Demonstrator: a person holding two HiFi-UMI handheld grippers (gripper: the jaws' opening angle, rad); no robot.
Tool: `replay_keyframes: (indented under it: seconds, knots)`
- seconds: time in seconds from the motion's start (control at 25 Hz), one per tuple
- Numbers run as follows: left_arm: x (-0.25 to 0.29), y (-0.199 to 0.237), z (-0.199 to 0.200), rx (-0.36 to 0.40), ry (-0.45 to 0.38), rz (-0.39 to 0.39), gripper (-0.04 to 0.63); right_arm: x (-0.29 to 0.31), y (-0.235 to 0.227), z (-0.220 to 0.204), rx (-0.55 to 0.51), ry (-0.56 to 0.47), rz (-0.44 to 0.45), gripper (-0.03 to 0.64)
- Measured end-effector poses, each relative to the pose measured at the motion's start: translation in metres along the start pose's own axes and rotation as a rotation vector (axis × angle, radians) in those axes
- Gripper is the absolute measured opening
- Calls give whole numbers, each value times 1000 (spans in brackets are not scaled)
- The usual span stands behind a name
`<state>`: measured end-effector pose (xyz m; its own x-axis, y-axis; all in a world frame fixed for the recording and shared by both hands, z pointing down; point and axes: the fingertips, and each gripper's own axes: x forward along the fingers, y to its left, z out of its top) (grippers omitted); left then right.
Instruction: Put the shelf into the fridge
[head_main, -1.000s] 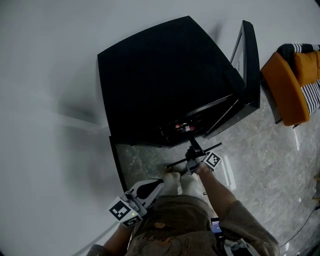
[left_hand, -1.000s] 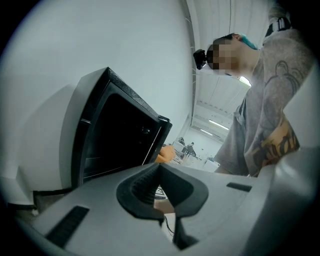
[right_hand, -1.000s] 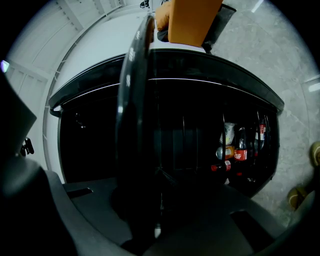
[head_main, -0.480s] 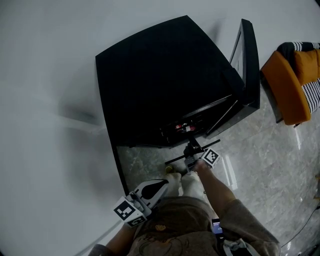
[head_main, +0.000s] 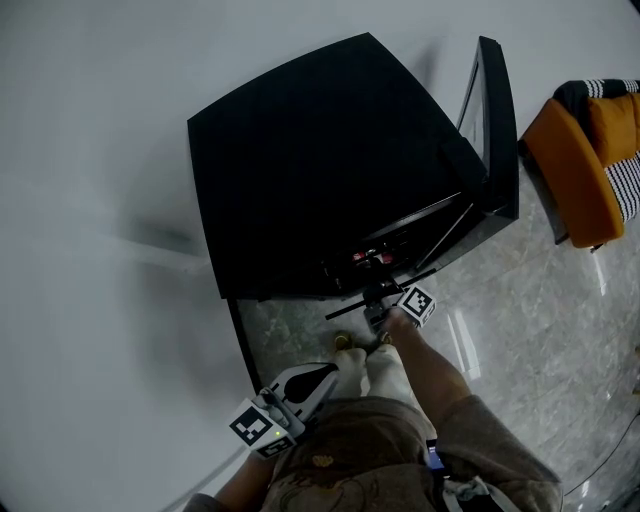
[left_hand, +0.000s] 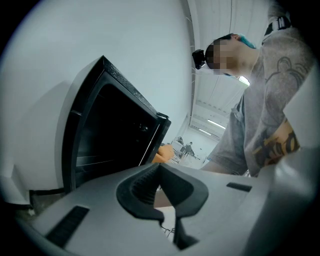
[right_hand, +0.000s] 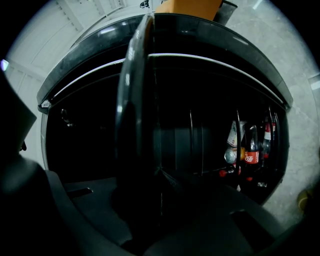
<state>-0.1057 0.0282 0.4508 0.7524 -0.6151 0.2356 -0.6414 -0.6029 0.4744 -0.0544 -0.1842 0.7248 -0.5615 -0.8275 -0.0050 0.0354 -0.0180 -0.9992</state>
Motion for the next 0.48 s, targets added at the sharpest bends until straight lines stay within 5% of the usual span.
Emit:
replay_keyframes:
  seconds: [0.48]
  knots:
    - [8,1,2,4,7,1,6,26,1,6,4,10,-2,26]
